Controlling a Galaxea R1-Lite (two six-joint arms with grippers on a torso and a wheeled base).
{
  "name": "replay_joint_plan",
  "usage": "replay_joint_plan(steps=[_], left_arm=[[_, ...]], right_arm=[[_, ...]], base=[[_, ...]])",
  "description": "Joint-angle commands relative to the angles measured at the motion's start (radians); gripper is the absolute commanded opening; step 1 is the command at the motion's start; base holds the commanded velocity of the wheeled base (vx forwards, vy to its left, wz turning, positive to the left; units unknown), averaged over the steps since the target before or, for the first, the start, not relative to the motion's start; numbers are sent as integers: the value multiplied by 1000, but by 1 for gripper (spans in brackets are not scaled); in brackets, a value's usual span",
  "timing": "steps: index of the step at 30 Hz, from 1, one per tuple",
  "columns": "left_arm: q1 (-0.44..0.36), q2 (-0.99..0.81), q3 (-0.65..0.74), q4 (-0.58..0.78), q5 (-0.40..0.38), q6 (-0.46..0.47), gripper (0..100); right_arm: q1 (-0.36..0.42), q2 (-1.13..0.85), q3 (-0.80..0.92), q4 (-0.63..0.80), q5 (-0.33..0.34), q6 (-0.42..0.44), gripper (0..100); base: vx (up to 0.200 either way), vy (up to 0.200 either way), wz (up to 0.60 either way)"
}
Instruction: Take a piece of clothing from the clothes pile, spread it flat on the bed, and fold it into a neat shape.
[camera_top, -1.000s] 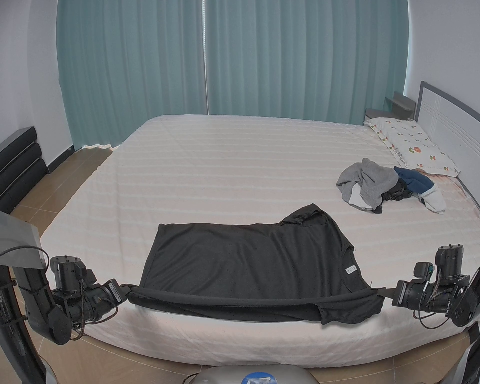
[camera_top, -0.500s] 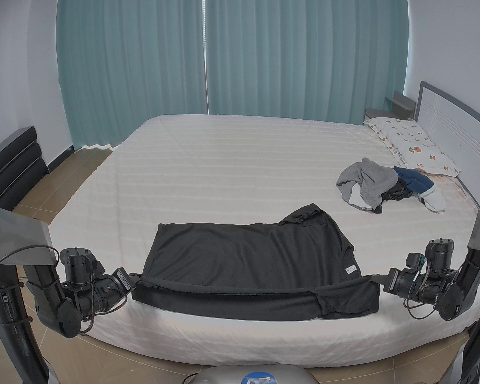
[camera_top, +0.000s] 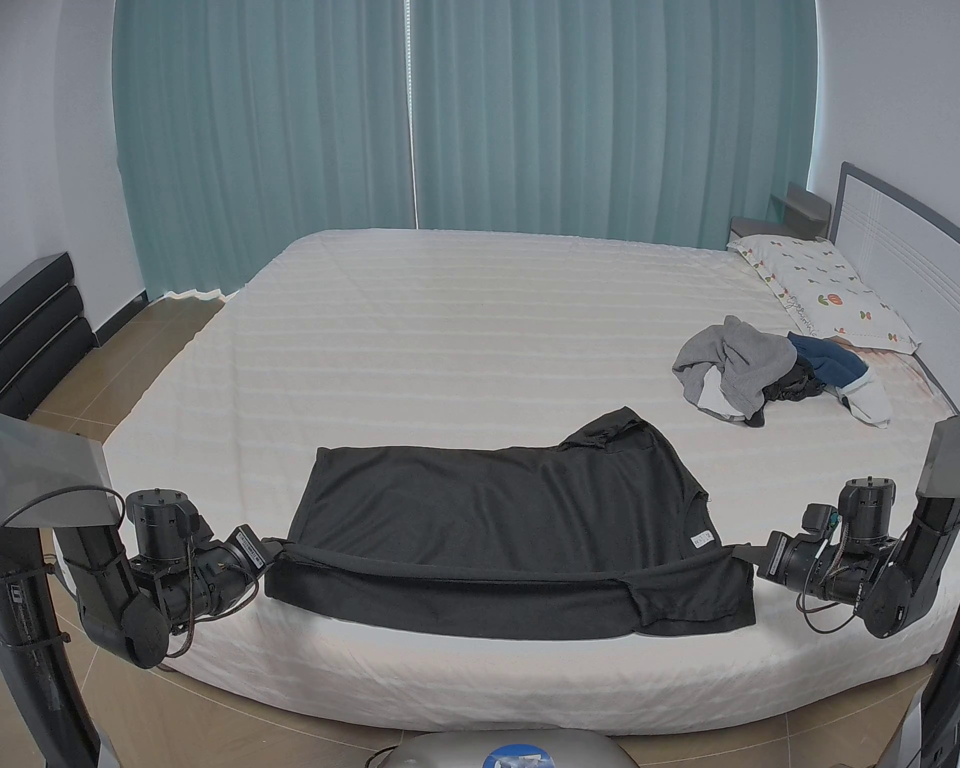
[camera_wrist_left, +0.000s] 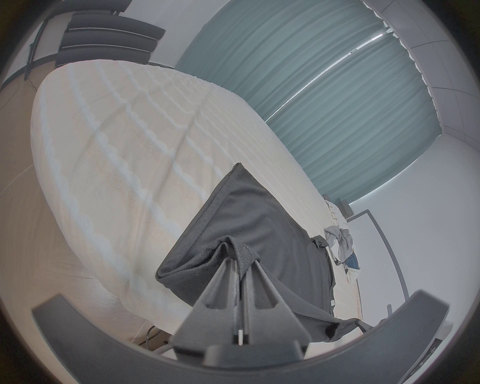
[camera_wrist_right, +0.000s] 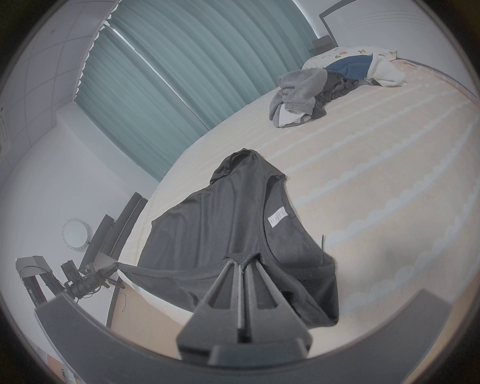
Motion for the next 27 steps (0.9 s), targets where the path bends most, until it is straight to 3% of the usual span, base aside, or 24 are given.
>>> replay_joint_plan(steps=[1, 12, 26, 27], left_arm=[[1, 33, -21, 0, 1, -1, 0], [2, 130, -128, 0, 33, -41, 0], [-12, 173, -165, -2, 33, -45, 0], [-12, 174, -167, -2, 35, -47, 0]], right_arm=[[1, 77, -20, -59, -2, 0, 0], [2, 250, -67, -223, -7, 35, 0], [2, 322, -89, -300, -9, 70, 0], [2, 327, -90, -304, -9, 70, 100]], base=[[0, 0, 0], [0, 0, 0], [0, 0, 0], [0, 0, 0]])
